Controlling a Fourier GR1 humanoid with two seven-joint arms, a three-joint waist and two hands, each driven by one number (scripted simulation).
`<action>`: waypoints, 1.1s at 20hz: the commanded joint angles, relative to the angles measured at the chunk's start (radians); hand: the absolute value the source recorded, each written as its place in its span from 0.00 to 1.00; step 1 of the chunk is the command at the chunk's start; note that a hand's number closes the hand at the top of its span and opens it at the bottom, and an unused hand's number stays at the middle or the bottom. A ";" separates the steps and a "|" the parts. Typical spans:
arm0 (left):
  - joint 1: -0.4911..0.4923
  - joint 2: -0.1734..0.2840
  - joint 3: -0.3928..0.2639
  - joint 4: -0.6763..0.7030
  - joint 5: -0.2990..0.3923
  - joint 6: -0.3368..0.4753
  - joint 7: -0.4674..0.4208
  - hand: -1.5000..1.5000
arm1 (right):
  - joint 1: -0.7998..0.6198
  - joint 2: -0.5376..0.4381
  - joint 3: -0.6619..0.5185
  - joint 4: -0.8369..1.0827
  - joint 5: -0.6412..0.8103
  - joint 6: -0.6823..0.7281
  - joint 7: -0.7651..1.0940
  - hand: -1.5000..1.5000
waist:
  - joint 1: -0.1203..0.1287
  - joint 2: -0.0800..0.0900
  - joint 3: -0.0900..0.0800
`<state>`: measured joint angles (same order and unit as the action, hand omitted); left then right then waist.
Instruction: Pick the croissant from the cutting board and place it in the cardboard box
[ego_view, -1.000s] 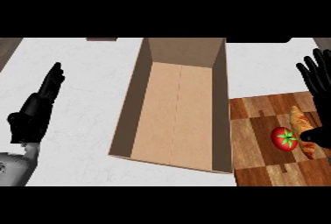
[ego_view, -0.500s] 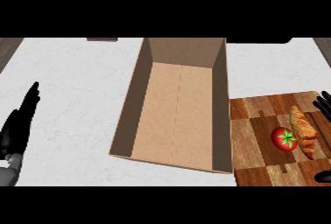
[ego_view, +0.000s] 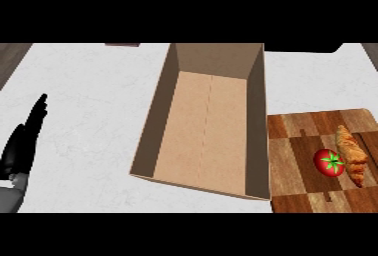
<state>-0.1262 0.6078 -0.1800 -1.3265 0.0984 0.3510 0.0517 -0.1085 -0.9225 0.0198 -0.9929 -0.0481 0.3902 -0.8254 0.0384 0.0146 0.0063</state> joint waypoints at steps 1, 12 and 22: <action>-0.014 -0.019 -0.017 0.002 -0.014 -0.006 0.013 0.50 | -0.089 -0.073 0.087 0.077 0.163 0.056 -0.131 0.00 | 0.011 -0.001 -0.002; -0.007 -0.029 0.014 0.025 -0.037 -0.013 0.006 0.50 | -0.327 -0.069 0.321 0.190 0.435 0.087 -0.089 0.00 | -0.004 -0.008 -0.005; 0.017 -0.062 0.070 0.043 -0.053 -0.038 -0.025 0.50 | -0.492 0.083 0.377 0.441 0.601 -0.008 -0.120 0.00 | -0.014 -0.010 -0.005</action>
<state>-0.1428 0.5608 -0.1260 -1.2599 0.0535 0.3109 0.0330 -0.5424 -0.8927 0.3928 -0.6332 0.5087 0.3267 -0.8736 0.0270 0.0064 0.0013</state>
